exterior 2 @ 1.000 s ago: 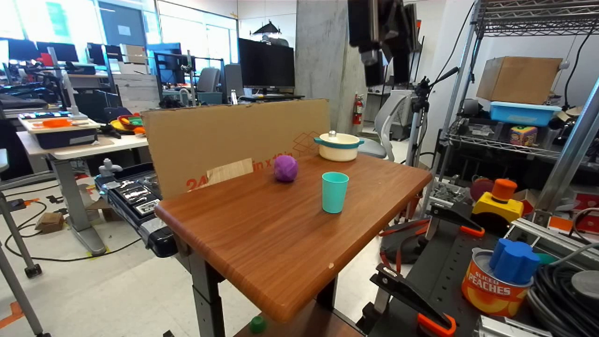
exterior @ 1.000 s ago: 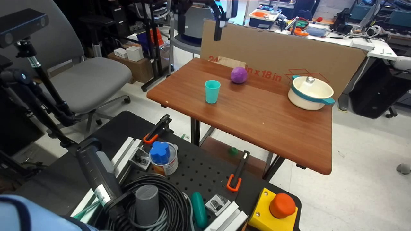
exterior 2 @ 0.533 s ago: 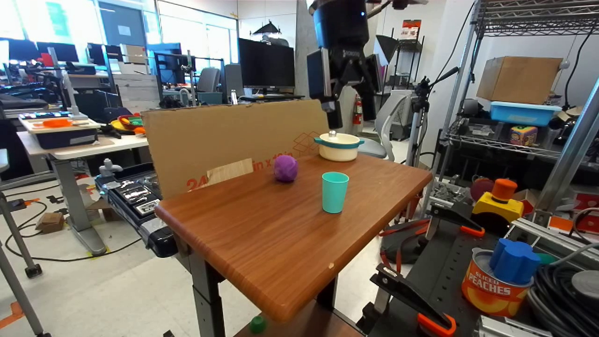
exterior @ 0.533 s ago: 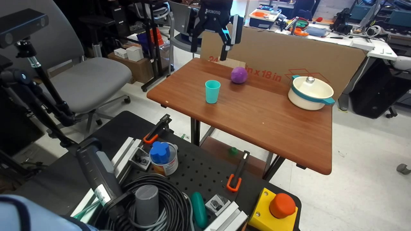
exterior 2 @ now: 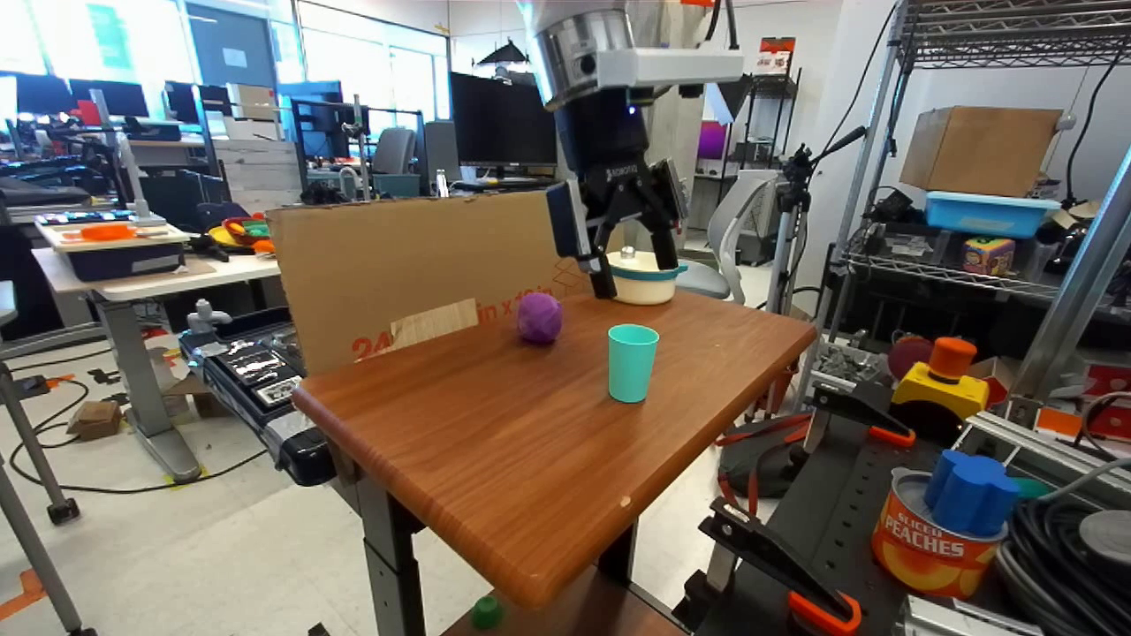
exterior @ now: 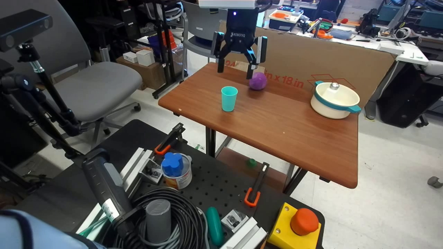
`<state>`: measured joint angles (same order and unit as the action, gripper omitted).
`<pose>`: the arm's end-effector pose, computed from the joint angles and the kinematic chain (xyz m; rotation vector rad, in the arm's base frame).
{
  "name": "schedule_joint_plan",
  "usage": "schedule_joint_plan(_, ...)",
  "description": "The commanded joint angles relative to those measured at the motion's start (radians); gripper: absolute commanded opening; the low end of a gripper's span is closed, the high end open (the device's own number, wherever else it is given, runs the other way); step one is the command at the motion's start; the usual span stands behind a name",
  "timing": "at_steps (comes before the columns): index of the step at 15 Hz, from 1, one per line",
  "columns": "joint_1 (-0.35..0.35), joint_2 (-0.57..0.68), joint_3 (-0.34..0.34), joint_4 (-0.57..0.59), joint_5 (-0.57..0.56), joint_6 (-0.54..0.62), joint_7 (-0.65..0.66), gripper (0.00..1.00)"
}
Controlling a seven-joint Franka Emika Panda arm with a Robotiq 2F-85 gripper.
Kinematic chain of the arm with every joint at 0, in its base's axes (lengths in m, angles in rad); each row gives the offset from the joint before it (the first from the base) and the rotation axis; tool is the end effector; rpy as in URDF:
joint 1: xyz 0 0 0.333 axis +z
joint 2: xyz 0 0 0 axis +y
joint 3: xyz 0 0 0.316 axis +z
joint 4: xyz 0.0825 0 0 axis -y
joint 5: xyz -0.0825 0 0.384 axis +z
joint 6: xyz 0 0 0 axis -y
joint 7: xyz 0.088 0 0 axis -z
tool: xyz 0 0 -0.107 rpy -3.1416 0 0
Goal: Move the cup to the right
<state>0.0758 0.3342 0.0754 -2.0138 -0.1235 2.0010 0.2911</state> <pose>0.5547 0.0763 0.2641 2.9515 -0.1013 -0.4768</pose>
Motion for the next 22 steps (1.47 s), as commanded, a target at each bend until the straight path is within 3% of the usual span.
schedule_joint_plan(1,0.042,0.098,-0.034,0.086,-0.046,-0.042,0.037,1.00)
schedule_joint_plan(8,0.069,0.236,-0.044,0.196,-0.032,-0.117,0.027,1.00)
schedule_joint_plan(9,0.072,0.249,-0.045,0.211,-0.031,-0.132,0.027,0.75)
schedule_joint_plan(11,0.077,0.270,-0.047,0.235,-0.029,-0.165,0.036,0.67)
schedule_joint_plan(16,0.073,0.282,-0.043,0.274,-0.005,-0.226,0.027,0.28)
schedule_joint_plan(22,0.012,0.176,-0.062,0.257,0.064,-0.243,-0.014,0.18)
